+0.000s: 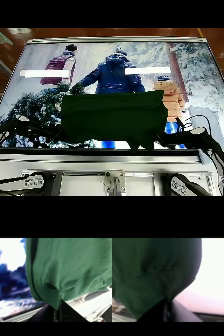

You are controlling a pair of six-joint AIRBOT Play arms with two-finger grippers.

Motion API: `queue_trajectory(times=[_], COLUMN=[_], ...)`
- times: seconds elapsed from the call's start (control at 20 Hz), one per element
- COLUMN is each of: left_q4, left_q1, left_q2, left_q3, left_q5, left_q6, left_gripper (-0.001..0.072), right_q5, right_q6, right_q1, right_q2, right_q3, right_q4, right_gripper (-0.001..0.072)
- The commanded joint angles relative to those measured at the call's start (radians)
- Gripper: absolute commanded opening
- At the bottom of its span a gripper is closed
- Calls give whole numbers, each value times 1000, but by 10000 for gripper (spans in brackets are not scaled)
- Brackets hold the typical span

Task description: Fold the shirts.

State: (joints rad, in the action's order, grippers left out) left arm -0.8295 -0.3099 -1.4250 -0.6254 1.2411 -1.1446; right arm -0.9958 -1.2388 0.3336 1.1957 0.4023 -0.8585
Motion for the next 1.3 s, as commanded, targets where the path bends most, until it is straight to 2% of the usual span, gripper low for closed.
queue_trajectory(times=[0.0, 0.2, 0.3, 0.45, 0.7, 1.0, 1.05, 1.1, 1.15, 1.25], left_q4=[0, 0, 0, 1, 1, 1, 1, 1, 3, 3], left_q1=[0, 0, 1, 7, 39, 50, 56, 61, 64, 59], left_q2=[2, 80, 123, 125, 30, -241, -284, -318, -344, -372], left_q3=[-13, -148, -236, -357, -494, -703, -729, -749, -765, -795], left_q5=[1, 0, 0, -16, -116, -84, -78, -77, -73, -69], left_q6=[12, 89, 85, 85, 48, -45, -68, -95, -118, -126], left_gripper=[40, 41, 41, 41, 42, 54, 92, 162, 270, 500], right_q5=[46, -103, -96, -31, 175, 238, 244, 256, 264, 277], right_q6=[-3, 70, 41, 16, 1, -48, -51, -51, -51, -49], right_q1=[-80, -78, -79, -95, -224, -231, -231, -231, -231, -228], right_q2=[17, -93, -149, -143, 58, 365, 402, 436, 460, 481], right_q3=[25, 194, 299, 444, 615, 790, 801, 801, 801, 801], right_q4=[-3, -2, 1, 87, 109, 109, 110, 110, 109, 105], right_gripper=[82, 81, 80, 80, 80, 80, 81, 86, 123, 469])
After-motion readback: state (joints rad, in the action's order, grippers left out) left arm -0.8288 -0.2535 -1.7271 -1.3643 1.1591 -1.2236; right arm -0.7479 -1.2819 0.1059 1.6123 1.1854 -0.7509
